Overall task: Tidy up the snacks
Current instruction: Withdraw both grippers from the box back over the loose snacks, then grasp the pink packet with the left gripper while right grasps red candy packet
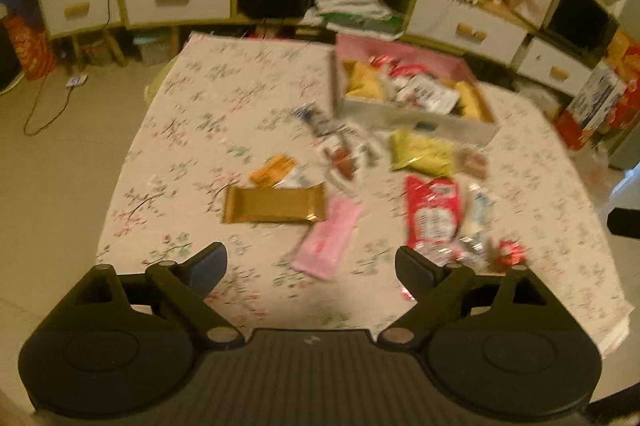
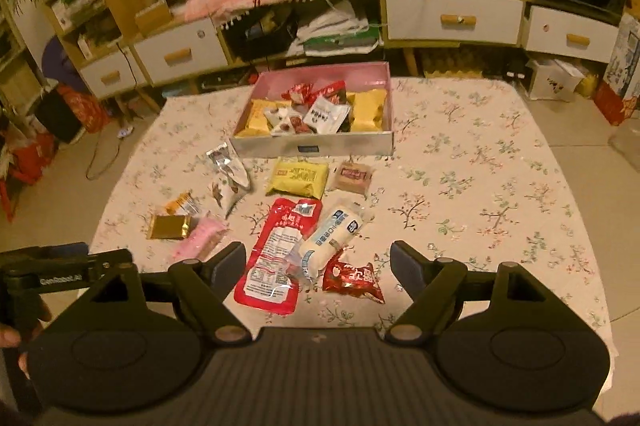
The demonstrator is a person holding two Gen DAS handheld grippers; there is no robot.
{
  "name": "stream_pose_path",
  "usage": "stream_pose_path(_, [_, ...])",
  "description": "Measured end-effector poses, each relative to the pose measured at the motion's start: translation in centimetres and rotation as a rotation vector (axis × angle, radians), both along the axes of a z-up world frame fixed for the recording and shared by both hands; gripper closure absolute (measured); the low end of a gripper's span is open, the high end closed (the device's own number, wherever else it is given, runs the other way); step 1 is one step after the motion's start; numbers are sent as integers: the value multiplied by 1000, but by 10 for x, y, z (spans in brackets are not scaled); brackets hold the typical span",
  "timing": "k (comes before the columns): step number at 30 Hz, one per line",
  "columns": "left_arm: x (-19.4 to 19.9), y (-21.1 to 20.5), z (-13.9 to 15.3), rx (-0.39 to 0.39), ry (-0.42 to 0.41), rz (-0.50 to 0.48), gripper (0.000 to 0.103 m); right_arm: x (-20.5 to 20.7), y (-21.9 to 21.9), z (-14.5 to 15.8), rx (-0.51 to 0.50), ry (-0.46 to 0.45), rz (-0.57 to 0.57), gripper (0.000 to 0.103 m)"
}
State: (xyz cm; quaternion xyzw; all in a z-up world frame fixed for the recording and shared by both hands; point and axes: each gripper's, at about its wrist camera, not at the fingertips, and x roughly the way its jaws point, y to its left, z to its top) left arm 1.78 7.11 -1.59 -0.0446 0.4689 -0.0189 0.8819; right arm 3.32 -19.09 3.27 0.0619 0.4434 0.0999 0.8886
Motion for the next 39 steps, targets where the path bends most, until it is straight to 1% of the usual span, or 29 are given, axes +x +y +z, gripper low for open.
stream_pose_path(3, [9,-2,-11,47,54,-34,8,15,1,-23,9,47,-9,27])
stream_pose_path(5, [14,-12,-14,76,57,-73,8,24,1,-37,-2,87,-9,27])
stream_pose_path(6, [18,-19,-16,73,60,-92,8,30,2,-43,-18,109,-5,28])
stream_pose_path(8, [26,-31,-21,71,67,-114,8,38,1,-48,-38,131,6,29])
stream_pose_path(10, [34,-44,-27,99,80,-134,9,46,0,-49,-54,137,19,29])
stream_pose_path(12, [44,-54,-36,118,86,-149,9,54,2,-50,-82,144,56,27])
stream_pose_path(14, [53,-58,-47,113,105,-141,11,60,6,-59,-117,159,100,27])
stream_pose_path(16, [61,-57,-63,124,151,-122,20,63,7,-72,-119,175,136,27])
stream_pose_path(17, [65,-56,-68,129,174,-114,21,64,6,-80,-113,188,155,27])
stream_pose_path(18, [69,-55,-73,129,188,-105,23,65,5,-87,-115,213,172,30])
stream_pose_path(20, [73,-55,-79,139,199,-100,24,67,8,-96,-161,258,212,38])
stream_pose_path(24, [83,-55,-87,166,218,-96,26,65,19,-96,-228,225,361,34])
stream_pose_path(27, [89,-54,-92,160,231,-93,28,69,25,-105,-282,245,422,35])
stream_pose_path(29, [91,-57,-94,172,228,-107,30,71,29,-112,-314,257,441,38])
stream_pose_path(30, [92,-60,-95,177,228,-116,32,70,29,-113,-318,265,448,40])
stream_pose_path(33, [93,-63,-97,175,225,-124,37,69,31,-115,-317,271,463,41])
stream_pose_path(36, [95,-62,-97,143,227,-122,46,67,31,-116,-321,277,462,43])
stream_pose_path(38, [94,-61,-96,115,229,-119,53,66,31,-116,-330,280,455,45])
stream_pose_path(39, [94,-61,-96,103,228,-119,58,66,30,-117,-331,281,450,46])
